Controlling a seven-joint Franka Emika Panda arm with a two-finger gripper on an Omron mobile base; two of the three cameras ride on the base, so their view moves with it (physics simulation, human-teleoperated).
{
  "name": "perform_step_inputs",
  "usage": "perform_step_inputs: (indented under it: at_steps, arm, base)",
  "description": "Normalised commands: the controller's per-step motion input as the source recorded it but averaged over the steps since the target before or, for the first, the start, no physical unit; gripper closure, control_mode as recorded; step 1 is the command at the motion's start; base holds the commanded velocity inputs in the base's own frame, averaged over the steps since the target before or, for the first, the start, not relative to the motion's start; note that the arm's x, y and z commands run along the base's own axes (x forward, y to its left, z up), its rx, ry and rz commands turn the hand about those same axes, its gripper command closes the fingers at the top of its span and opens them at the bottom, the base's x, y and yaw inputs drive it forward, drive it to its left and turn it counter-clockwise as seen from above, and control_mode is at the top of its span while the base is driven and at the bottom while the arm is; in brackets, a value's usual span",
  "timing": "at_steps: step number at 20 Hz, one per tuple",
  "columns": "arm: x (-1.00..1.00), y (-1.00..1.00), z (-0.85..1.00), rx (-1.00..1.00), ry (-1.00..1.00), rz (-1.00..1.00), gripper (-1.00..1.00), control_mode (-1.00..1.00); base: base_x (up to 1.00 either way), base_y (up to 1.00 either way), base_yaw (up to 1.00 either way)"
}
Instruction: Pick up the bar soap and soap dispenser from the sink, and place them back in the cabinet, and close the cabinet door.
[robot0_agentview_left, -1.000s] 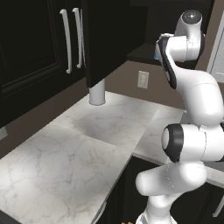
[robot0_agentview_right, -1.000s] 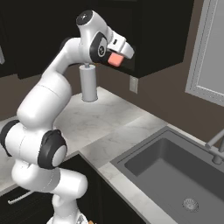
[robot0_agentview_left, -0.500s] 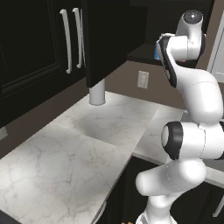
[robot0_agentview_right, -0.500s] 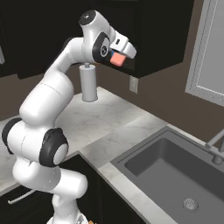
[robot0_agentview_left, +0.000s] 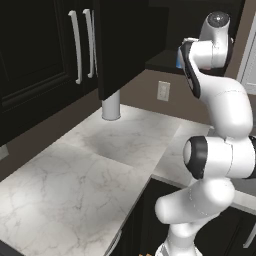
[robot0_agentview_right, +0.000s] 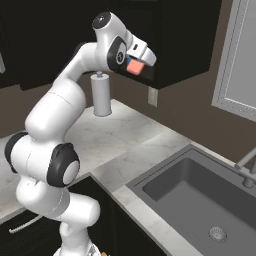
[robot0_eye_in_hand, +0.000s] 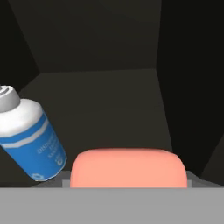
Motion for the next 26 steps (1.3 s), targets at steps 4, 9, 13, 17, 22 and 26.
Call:
perform_step_inputs:
  at_steps: [4,9,13,17,22,26]
  arm:
    - [0.09,-0.02,0.0,0.0,0.0,0.0,1.0,-1.0]
    - [0.06,-0.01,0.0,0.0,0.0,0.0,1.0,-1.0]
    - [0.05,-0.06,0.0,0.0,0.0,0.0,1.0,-1.0]
    - [0.04,-0.08,0.0,0.0,0.0,0.0,1.0,-1.0]
    - [0.05,-0.09,0.0,0.0,0.0,0.0,1.0,-1.0]
    - [0.03,-0.09,0.0,0.0,0.0,0.0,1.0,-1.0]
  base:
    - [0.0,0.0,0.0]
    - [0.0,0.0,0.0]
    - [0.0,0.0,0.0]
    - [0.0,0.0,0.0]
    - [0.0,0.0,0.0]
    - [0.0,0.0,0.0]
